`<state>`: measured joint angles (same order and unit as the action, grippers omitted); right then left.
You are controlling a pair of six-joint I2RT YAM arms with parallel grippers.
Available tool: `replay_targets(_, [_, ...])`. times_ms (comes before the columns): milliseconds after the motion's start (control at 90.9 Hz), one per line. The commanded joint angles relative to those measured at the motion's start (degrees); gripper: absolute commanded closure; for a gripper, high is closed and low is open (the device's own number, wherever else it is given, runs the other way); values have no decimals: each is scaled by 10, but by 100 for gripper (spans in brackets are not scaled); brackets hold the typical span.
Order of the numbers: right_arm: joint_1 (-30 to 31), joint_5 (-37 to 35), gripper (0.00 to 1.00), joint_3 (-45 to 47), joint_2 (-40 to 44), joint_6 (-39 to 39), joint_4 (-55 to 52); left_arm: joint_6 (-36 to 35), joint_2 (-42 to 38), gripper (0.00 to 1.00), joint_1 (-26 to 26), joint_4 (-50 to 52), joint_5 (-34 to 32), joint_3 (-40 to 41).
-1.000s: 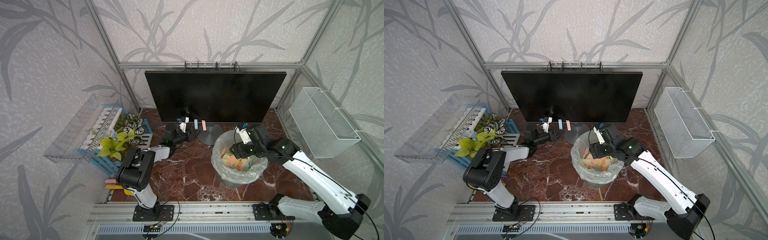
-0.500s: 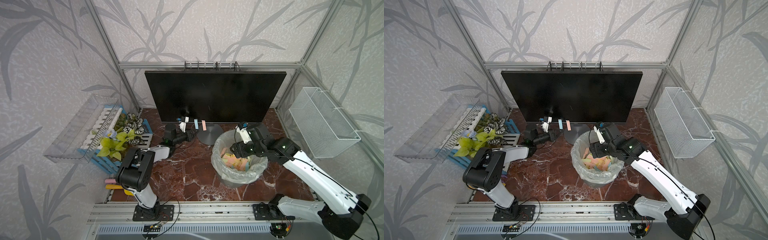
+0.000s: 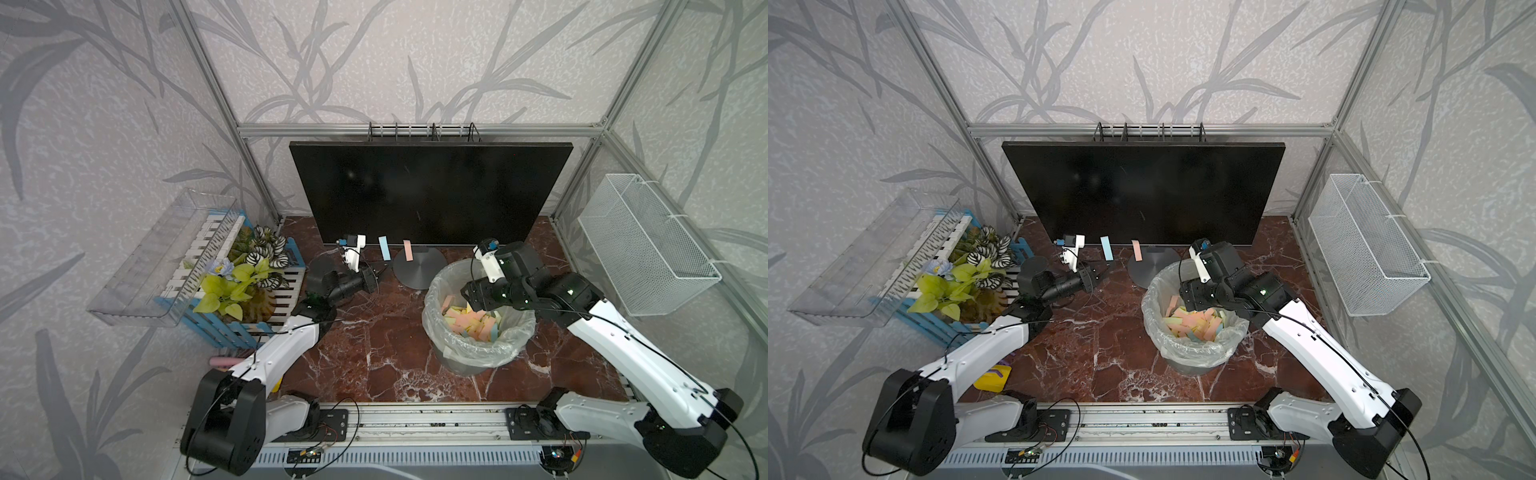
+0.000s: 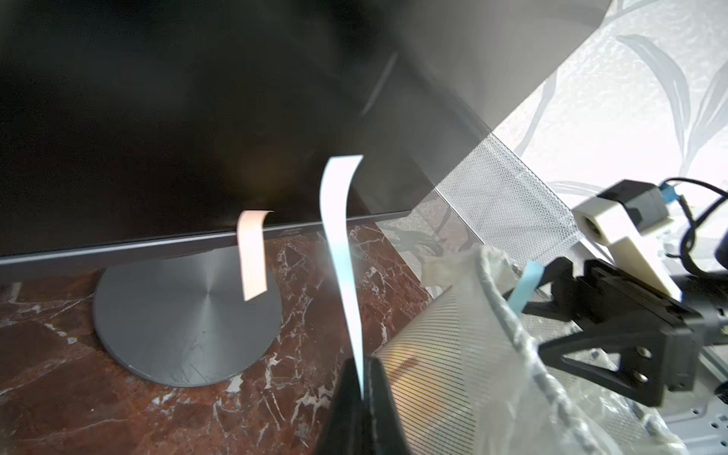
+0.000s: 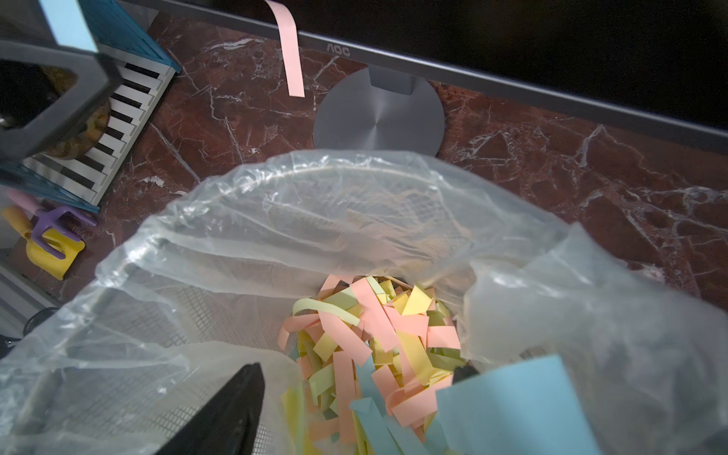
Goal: Remove the sticky note from the monitor
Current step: Tear off the sticky note from the monitor, then place the sticky note in the trash bin.
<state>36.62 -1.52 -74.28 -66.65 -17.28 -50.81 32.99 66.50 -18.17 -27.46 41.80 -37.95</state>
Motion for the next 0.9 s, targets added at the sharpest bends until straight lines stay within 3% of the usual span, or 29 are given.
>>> replay_targets(0, [-17,-12,20,-24,11,4,1,-20,-24,100,-72,114,-56,-64])
replay_targets(330, [-83,0,20,-34,86,-7,-18,-49,96,100,-246,258,-109,-290])
replay_targets(451, [-91,-2,20,-35,105,-7,-25,-61,155,100,-286,317,-121,-362])
replay_targets(594, [-94,-7,20,-34,124,-9,-31,-66,195,100,-323,370,-133,-384])
replay_targets(770, [-95,-1,20,-39,131,-9,-31,-94,238,100,-347,506,-174,-438])
replay_targets(825, [-95,5,20,-39,128,-8,-29,-107,248,93,-351,540,-181,-459])
replay_targets(891, [-95,14,20,-40,124,-7,-26,-113,252,67,-356,552,-188,-479])
